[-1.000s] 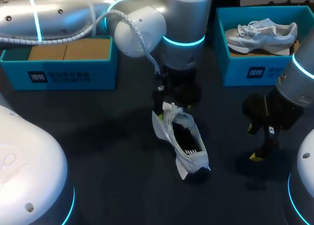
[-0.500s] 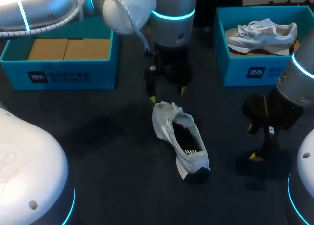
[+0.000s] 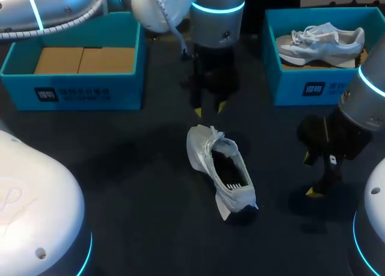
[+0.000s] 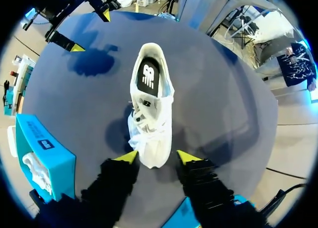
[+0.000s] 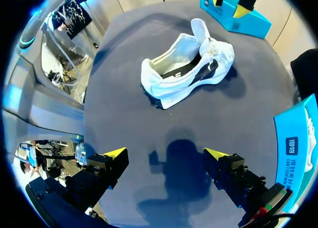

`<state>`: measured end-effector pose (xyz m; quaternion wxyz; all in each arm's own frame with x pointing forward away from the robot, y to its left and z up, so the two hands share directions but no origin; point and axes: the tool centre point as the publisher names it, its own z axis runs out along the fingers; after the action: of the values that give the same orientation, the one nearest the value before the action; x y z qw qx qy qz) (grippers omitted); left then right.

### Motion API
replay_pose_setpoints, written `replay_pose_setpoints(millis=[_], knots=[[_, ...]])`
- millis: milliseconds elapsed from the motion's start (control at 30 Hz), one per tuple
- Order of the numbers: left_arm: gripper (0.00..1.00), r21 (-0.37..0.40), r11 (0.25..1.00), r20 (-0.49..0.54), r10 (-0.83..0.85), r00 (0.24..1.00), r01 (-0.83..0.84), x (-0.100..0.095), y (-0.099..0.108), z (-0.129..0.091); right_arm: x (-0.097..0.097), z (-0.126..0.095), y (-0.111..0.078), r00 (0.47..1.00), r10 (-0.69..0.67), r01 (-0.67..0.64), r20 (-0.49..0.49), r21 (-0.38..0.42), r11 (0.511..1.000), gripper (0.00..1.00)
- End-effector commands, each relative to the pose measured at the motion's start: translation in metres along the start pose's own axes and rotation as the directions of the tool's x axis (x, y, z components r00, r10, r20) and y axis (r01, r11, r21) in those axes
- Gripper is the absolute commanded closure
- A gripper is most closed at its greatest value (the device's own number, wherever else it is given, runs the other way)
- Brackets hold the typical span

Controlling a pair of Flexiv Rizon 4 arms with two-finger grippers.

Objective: Take the shoe out of the shoebox, open the shoe tongue, remove and reinsert the insole, then place the shoe into the shoebox

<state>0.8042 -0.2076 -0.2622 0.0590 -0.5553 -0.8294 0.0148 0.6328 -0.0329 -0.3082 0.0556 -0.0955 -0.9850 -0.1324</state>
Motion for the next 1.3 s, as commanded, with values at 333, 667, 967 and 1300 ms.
replay_pose_setpoints(millis=[333,667,967,1300], knots=[[0.61,0.029,0.998,-0.013,0.058,0.998,-0.057,-0.009,-0.031,0.025,0.000,0.001,0.000,1.000,0.000,0.000,0.000,0.001,1.000,0.00],[0.63,0.040,0.997,-0.013,0.065,0.998,-0.064,-0.018,-0.043,0.050,0.000,0.001,0.000,1.000,0.000,0.000,0.000,0.001,1.000,0.00],[0.65,0.075,0.994,-0.015,0.084,0.996,-0.083,-0.014,-0.073,0.062,0.000,0.001,0.000,1.000,0.000,0.000,0.000,0.001,1.000,0.00],[0.70,0.079,0.992,-0.014,0.097,0.995,-0.095,-0.008,-0.085,0.061,0.000,0.001,0.000,1.000,0.000,0.000,0.000,0.001,1.000,0.00]])
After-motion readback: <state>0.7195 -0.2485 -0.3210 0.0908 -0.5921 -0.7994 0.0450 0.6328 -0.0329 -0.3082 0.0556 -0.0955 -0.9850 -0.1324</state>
